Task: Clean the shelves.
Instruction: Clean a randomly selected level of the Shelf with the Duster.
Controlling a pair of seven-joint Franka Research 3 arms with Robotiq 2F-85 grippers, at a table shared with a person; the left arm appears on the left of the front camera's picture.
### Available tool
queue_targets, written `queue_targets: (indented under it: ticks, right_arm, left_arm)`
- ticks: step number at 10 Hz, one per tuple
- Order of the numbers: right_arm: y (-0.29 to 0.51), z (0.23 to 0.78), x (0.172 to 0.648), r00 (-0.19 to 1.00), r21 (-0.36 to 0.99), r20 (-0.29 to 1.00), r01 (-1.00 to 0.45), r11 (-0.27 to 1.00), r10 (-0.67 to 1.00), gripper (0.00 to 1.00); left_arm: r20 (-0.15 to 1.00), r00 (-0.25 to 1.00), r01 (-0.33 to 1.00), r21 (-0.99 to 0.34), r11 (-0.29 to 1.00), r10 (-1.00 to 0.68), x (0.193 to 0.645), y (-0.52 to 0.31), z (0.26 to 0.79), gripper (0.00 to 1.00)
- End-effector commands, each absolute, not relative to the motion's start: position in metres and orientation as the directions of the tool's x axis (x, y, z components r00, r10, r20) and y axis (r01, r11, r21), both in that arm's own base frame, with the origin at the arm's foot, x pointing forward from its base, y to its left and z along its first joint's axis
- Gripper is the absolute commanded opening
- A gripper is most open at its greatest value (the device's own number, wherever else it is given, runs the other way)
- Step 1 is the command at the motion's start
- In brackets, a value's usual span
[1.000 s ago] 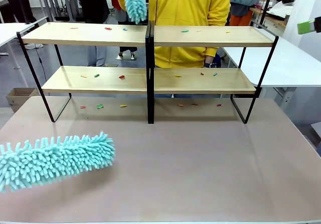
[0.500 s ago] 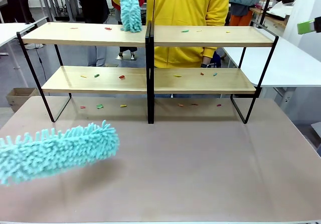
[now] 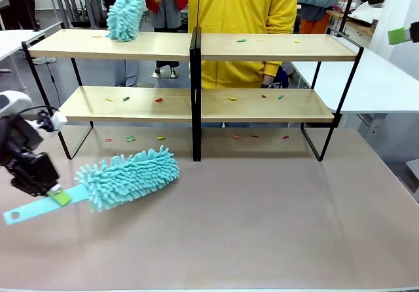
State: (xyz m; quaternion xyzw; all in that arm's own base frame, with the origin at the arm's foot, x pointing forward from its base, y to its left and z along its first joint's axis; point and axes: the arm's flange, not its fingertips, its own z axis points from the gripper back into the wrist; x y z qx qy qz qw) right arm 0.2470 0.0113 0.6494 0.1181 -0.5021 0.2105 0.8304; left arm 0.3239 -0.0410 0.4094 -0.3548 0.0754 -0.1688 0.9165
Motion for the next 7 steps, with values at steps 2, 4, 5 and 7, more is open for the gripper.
queue_targets:
  ticks: [2, 4, 5, 7]
  right_arm:
    - [0.01, 0.65, 0.247, 0.407, -0.012, 0.884, -0.47, 0.882, 0.229, 1.0]
    - [0.01, 0.65, 0.247, 0.407, -0.012, 0.884, -0.47, 0.882, 0.229, 1.0]
    - [0.01, 0.65, 0.247, 0.407, -0.012, 0.884, -0.47, 0.882, 0.229, 1.0]
    - [0.01, 0.65, 0.247, 0.407, -0.012, 0.884, -0.47, 0.882, 0.229, 1.0]
  left_arm:
    - [-0.003, 0.966, 0.183, -0.699, 0.691, -0.259, 0.341, -0.083, 0.396, 0.12]
    - [-0.017, 0.958, 0.196, -0.689, 0.698, -0.286, 0.339, -0.067, 0.401, 0.12]
    - [-0.017, 0.958, 0.196, -0.689, 0.698, -0.286, 0.339, -0.067, 0.401, 0.12]
    - [0.098, 0.972, 0.221, -0.677, 0.702, -0.212, 0.328, -0.094, 0.396, 0.12]
